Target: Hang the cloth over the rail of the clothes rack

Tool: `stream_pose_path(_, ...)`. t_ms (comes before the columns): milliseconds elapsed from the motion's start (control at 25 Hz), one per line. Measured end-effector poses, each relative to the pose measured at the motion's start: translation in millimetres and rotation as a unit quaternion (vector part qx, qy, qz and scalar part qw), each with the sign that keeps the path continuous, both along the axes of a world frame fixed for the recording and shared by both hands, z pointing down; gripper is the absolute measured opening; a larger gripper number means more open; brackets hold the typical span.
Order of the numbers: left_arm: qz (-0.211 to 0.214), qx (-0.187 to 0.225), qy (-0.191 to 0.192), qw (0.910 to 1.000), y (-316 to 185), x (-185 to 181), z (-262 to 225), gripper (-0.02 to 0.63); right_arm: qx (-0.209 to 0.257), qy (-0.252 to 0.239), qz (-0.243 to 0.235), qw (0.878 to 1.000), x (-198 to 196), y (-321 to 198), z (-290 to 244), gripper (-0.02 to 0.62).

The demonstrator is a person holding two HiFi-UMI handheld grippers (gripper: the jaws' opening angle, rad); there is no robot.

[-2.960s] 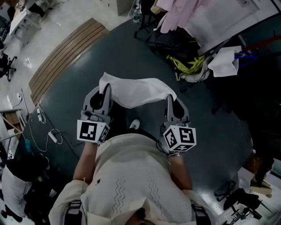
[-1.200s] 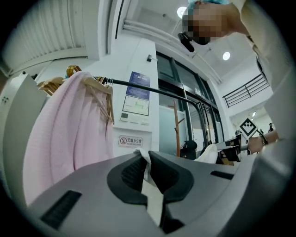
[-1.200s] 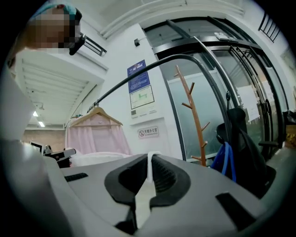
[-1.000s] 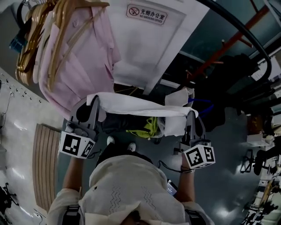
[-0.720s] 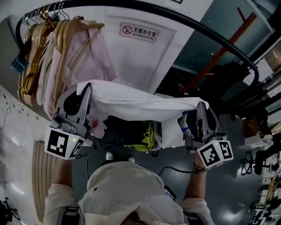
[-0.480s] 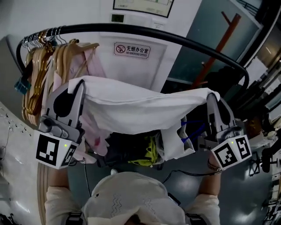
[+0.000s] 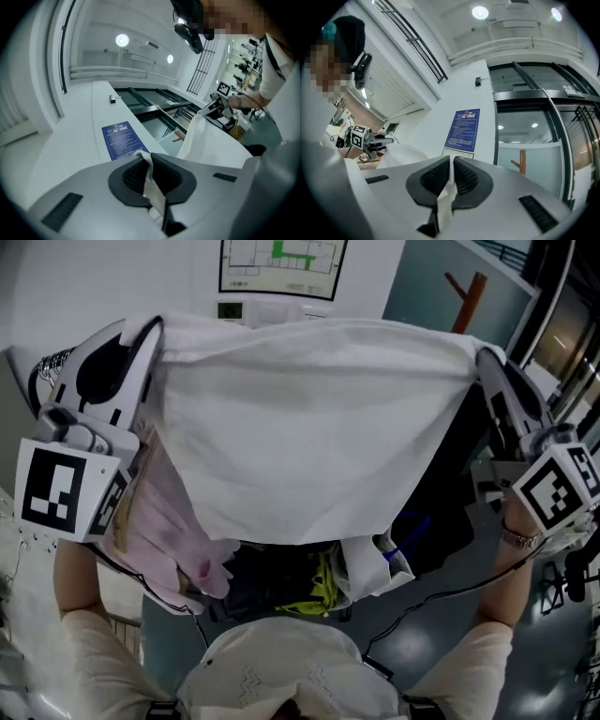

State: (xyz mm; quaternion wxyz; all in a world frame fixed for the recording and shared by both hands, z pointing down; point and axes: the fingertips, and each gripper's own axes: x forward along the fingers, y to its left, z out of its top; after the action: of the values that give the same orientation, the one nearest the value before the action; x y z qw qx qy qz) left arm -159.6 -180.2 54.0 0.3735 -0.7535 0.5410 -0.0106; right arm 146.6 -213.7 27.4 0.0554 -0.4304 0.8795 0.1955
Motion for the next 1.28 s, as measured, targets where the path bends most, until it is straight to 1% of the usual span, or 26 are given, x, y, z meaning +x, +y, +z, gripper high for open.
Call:
stream_pose_path(80, -0.019, 0.018, -0.018, 0.9995, -19, 0, -25, 0.018, 0.006, 0.001, -0.014, 1.000, -1, -16, -25, 0.021)
stream_pose_path(200, -0.026, 0.033, -0.030, 0.9987, -40, 2, -54, 0.018, 0.022, -0.003, -0.019, 1.000, 0, -26, -46, 0.021)
stream_pose_path(280, -0.037, 0.041, -0.042, 0.9976, -41, 1, -61, 0.018, 0.036, -0.007, -0.014, 0.999, 2, -24, -52, 0.021)
stream_pose_path(360, -0.057, 0.049, -0.058, 0.9955, -38, -1, -65, 0.018, 0.047, -0.012, -0.005, 0.999, 4, -24, -57, 0.021)
stream_pose_path(440, -0.076, 0.057, -0.076, 0.9925, -45, -2, -78, 0.018, 0.050, -0.018, 0.007, 0.999, 7, -36, -66, 0.021)
stream_pose_path(480, -0.084, 0.056, -0.085, 0.9912, -58, -1, -88, 0.018, 0.047, -0.021, 0.013, 0.999, 8, -48, -74, 0.021)
stream_pose_path(560, -0.101, 0.043, -0.102, 0.9886, -99, -1, -108, 0.018, 0.030, -0.017, 0.021, 0.999, 6, -87, -92, 0.021)
stream_pose_path(640, -0.122, 0.020, -0.120, 0.9850, -141, -6, -115, 0.018, 0.001, -0.003, 0.015, 1.000, 0, -126, -99, 0.021)
stream_pose_path(760, -0.157, -0.026, -0.147, 0.9762, -179, -16, -96, 0.018, -0.044, 0.039, -0.028, 0.998, -12, -160, -81, 0.023)
stream_pose_path(840, -0.184, -0.062, -0.168, 0.9665, -193, -21, -76, 0.018, -0.047, 0.085, -0.043, 0.994, -17, -170, -63, 0.023)
stream_pose_path(920, -0.211, -0.089, -0.198, 0.9530, -203, -22, -60, 0.018, -0.049, 0.124, -0.041, 0.990, -19, -176, -47, 0.023)
stream_pose_path(1000, -0.232, -0.099, -0.224, 0.9414, -209, -24, -56, 0.018, -0.062, 0.141, -0.044, 0.987, -20, -182, -40, 0.034)
stream_pose_path(1040, -0.237, -0.103, -0.231, 0.9381, -211, -24, -55, 0.018, -0.070, 0.146, -0.049, 0.986, -19, -183, -38, 0.050)
stream_pose_path(1080, -0.237, -0.108, -0.234, 0.9367, -212, -24, -53, 0.018, -0.078, 0.152, -0.053, 0.984, -17, -184, -35, 0.073)
stream_pose_path(1160, -0.230, -0.120, -0.229, 0.9382, -213, -22, -50, 0.018, -0.088, 0.162, -0.056, 0.981, -8, -186, -31, 0.108)
stream_pose_path(1200, -0.228, -0.124, -0.225, 0.9392, -213, -22, -50, 0.018, -0.086, 0.159, -0.050, 0.982, -1, -189, -32, 0.120)
stream_pose_path(1280, -0.233, -0.125, -0.223, 0.9382, -214, -22, -50, 0.018, -0.074, 0.139, -0.027, 0.987, 20, -195, -44, 0.124)
